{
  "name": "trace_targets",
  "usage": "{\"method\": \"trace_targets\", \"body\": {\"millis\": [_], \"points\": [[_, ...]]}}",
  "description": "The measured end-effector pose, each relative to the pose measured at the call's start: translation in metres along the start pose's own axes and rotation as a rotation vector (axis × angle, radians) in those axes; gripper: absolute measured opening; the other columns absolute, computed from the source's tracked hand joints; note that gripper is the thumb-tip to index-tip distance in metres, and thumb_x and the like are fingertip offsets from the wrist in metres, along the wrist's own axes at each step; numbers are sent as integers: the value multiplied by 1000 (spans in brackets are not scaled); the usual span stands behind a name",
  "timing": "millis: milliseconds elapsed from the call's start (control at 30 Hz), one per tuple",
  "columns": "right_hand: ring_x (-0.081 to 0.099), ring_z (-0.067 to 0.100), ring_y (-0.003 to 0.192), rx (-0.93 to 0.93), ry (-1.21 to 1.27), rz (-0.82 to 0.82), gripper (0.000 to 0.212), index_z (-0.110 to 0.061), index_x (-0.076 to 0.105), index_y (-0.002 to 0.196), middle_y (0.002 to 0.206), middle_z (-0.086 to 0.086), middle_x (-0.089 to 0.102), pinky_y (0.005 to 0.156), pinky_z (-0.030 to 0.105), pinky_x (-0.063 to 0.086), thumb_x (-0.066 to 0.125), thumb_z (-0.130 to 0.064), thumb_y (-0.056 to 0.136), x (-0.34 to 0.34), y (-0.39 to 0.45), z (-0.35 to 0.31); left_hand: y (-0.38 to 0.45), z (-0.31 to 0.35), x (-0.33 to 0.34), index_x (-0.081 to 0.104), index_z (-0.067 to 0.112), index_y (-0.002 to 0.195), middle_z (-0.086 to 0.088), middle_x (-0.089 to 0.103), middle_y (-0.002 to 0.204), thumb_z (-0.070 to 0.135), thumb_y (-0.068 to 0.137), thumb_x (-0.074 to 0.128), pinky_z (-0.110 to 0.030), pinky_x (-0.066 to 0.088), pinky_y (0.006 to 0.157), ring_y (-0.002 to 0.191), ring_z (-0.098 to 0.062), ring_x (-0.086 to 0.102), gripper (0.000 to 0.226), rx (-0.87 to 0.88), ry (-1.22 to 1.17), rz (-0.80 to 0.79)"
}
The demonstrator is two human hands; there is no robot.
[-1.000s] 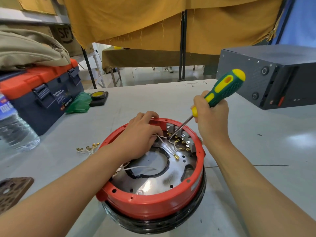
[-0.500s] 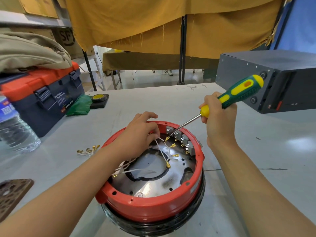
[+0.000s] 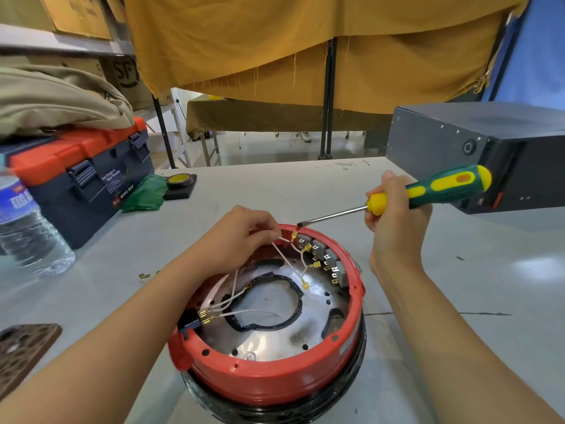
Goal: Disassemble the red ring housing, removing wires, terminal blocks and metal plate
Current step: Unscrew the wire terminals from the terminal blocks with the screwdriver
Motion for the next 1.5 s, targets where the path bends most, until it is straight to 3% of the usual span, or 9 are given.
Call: {"method": "trace_targets", "body": {"millis": [100, 367, 567, 700, 1000, 1200, 1333, 1500], "points": [[53, -1, 50, 13, -9, -38, 19, -26, 53, 65, 55, -12, 57, 47, 14, 43, 59, -34, 81, 0, -1, 2, 0, -3, -6, 67, 23, 84, 9, 68, 89, 19, 91, 60, -8, 40, 80, 85, 1, 59, 11, -38, -138, 23], [52, 8, 48, -24, -192, -252, 25, -14, 60, 74, 54, -4, 59, 47, 17, 45, 60, -34, 90, 2, -2, 11, -4, -6, -16, 73, 20, 82, 2, 70, 78, 10, 87, 64, -13, 49, 72, 71, -5, 61, 14, -72, -512, 181], [58, 8, 53, -40, -253, -281, 26, -15, 61, 78, 57, -6, 61, 51, 17, 49, 59, -39, 87, 3, -3, 17, -1, -9, -22, 72, 25, 81, 12, 69, 66, 8, 86, 65, -13, 45, 57, 60, 0, 55, 20, -56, -540, 333], [58, 6, 53, -48, -271, -285, 22, -17, 61, 78, 56, -8, 61, 50, 17, 49, 58, -34, 92, 2, -3, 18, 1, -10, -21, 73, 25, 82, 15, 68, 67, 7, 86, 64, -9, 43, 58, 60, 4, 53, 20, -46, -580, 398], [58, 6, 54, -44, -270, -280, 22, -19, 62, 76, 57, -7, 62, 51, 17, 49, 58, -33, 92, 1, -3, 18, -2, -18, -15, 73, 24, 87, 3, 73, 88, 10, 87, 65, -17, 48, 80, 83, -6, 64, 17, -67, -400, 164], [58, 7, 54, -45, -268, -293, 22, -20, 62, 76, 57, -6, 61, 52, 16, 49, 58, -37, 89, 1, -4, 18, -4, -17, -13, 74, 27, 96, 10, 72, 97, 19, 89, 63, -11, 44, 85, 91, 0, 62, 15, -36, -118, -5], [58, 7, 54, -40, -267, -300, 22, -20, 62, 76, 58, -6, 62, 52, 17, 50, 58, -38, 88, 1, -4, 18, -7, -11, -7, 70, 24, 109, 26, 57, 87, 15, 92, 58, 5, 31, 75, 82, 18, 51, 23, 33, 60, -87], [59, 8, 55, -43, -275, -323, 19, -19, 62, 79, 61, -8, 62, 55, 22, 54, 58, -33, 92, 2, -5, 18, -12, -10, -8, 60, 25, 123, 14, 64, 112, 10, 91, 58, 8, 28, 80, 99, 6, 51, 35, 13, 61, -72]]}}
Point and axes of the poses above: each hand's wrist, its own y-axis towards the middle knuckle, its own x-axis out of the palm, z = x × y, the point moved 1 cm from there along y, towards the middle knuckle
